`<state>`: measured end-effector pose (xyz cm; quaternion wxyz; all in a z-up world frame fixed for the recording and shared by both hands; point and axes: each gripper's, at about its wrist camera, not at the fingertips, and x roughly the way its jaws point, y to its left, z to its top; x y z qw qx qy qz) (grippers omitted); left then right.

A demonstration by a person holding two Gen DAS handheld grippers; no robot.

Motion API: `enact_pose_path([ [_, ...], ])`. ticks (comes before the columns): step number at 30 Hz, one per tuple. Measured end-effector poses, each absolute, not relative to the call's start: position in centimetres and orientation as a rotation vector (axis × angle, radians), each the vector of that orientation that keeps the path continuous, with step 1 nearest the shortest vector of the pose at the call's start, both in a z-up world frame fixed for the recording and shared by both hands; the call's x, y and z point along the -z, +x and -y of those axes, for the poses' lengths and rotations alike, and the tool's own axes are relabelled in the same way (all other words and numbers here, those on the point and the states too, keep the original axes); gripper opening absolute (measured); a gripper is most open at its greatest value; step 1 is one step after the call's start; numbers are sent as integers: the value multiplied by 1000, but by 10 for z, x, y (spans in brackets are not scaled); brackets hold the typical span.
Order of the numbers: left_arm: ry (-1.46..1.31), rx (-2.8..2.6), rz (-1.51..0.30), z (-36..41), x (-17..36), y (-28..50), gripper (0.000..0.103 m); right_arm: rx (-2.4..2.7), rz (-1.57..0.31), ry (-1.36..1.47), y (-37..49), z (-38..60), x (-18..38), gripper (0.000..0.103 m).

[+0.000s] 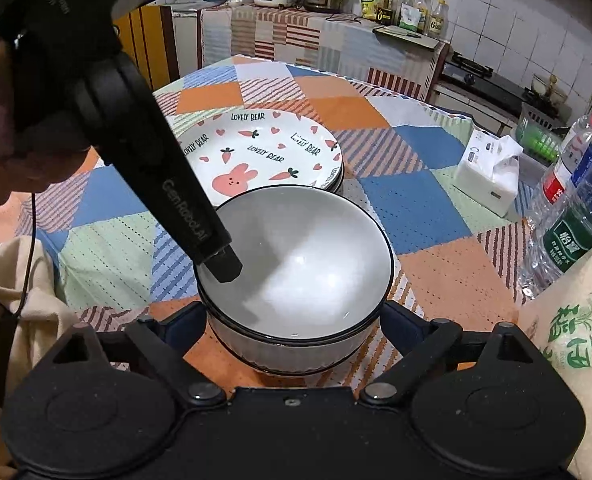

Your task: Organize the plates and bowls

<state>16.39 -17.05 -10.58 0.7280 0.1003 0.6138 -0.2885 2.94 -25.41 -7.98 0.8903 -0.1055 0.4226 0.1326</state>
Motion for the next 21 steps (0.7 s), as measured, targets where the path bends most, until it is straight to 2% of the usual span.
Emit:
enact_pose_path([
  [7,133,669,-1279,150,91,157,24,-308,-809,-192,12,265,66,94],
  [9,83,676,-1247,141,85,157,28,-323,-787,-189,3,271,60,94],
  [11,38,675,-1216,133,81,157,40,-337,-779,-188,-3,277,57,94],
  [16,-39,644,-1190,119,84,161,43,-364,-821,-144,-9,292,66,95],
  [21,-102,619,-1261,112,106,162,45,-354,-915,-109,3,296,88,95],
])
